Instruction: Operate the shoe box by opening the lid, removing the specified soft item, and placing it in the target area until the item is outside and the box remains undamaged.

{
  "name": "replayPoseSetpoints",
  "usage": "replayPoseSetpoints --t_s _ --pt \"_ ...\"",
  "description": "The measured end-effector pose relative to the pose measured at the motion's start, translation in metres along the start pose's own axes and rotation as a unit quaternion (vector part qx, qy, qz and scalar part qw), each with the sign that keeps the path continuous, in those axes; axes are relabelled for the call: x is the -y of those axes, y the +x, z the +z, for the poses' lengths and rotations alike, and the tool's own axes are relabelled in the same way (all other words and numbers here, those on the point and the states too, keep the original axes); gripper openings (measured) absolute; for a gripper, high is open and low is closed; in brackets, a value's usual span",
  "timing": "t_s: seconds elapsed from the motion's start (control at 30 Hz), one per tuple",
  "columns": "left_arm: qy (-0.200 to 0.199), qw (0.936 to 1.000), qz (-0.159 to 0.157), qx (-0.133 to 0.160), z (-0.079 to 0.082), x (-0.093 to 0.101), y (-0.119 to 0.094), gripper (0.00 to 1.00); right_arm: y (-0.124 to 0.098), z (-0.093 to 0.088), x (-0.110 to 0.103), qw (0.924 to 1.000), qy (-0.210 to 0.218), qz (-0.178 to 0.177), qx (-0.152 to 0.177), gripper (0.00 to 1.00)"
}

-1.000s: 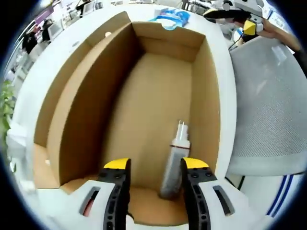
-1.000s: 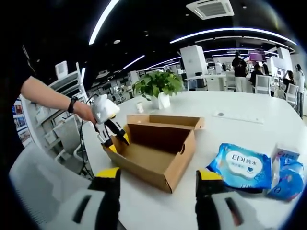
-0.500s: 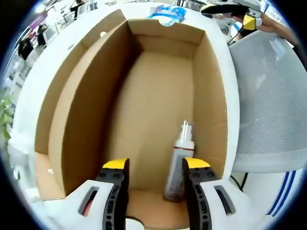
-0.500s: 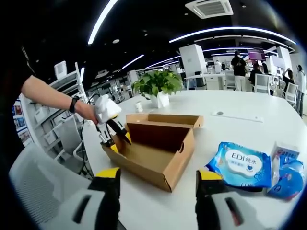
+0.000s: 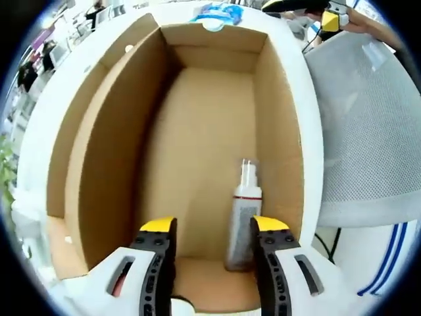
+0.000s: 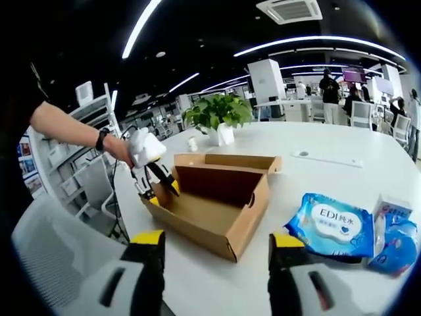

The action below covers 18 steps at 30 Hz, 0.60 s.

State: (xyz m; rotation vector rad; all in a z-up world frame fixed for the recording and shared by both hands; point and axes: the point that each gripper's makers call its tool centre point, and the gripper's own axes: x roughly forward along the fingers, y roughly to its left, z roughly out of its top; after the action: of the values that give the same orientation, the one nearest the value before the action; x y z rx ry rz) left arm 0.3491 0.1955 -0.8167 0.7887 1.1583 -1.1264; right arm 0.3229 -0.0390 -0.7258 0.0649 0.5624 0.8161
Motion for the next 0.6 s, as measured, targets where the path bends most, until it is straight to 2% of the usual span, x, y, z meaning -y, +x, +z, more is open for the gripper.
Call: replayPoseSetpoints --t_s 0.07,0.1,0.13,0.2,0.3,0.43,0.6 --pt "-0.012 0.9999 0.007 -0.005 0.001 -0.005 -0.002 0.44 0.000 0.000 0.000 1.0000 0.002 0.000 0.000 0.62" --pt "-0.008 0.9995 0.029 -0.002 0.002 -0.013 -0.002 0.41 0.000 0.001 0.000 1.0000 0.003 0.001 0.003 0.62" --pt "0.002 0.9993 0.038 -0.006 0.001 -0.017 -0.003 0.36 0.000 0.002 0.000 1.0000 0.003 0.001 0.003 0.62" --pt "0.000 0.9995 0.031 -0.007 0.001 -0.014 -0.001 0.37 0.000 0.001 0.000 1.0000 0.003 0.002 0.002 0.62" --pt "0.005 1.0000 0.006 0.006 0.006 -0.003 -0.001 0.40 0.000 0.001 0.000 1.0000 0.002 0.001 0.001 0.62" --pt "0.014 0.9998 -0.017 0.003 0.003 0.005 -0.001 0.45 0.000 0.002 0.001 1.0000 0.004 0.001 0.003 0.62" --pt "0.019 0.9996 -0.019 -0.007 -0.002 0.006 0.004 0.44 0.001 0.000 0.000 1.0000 0.001 0.002 0.000 0.62"
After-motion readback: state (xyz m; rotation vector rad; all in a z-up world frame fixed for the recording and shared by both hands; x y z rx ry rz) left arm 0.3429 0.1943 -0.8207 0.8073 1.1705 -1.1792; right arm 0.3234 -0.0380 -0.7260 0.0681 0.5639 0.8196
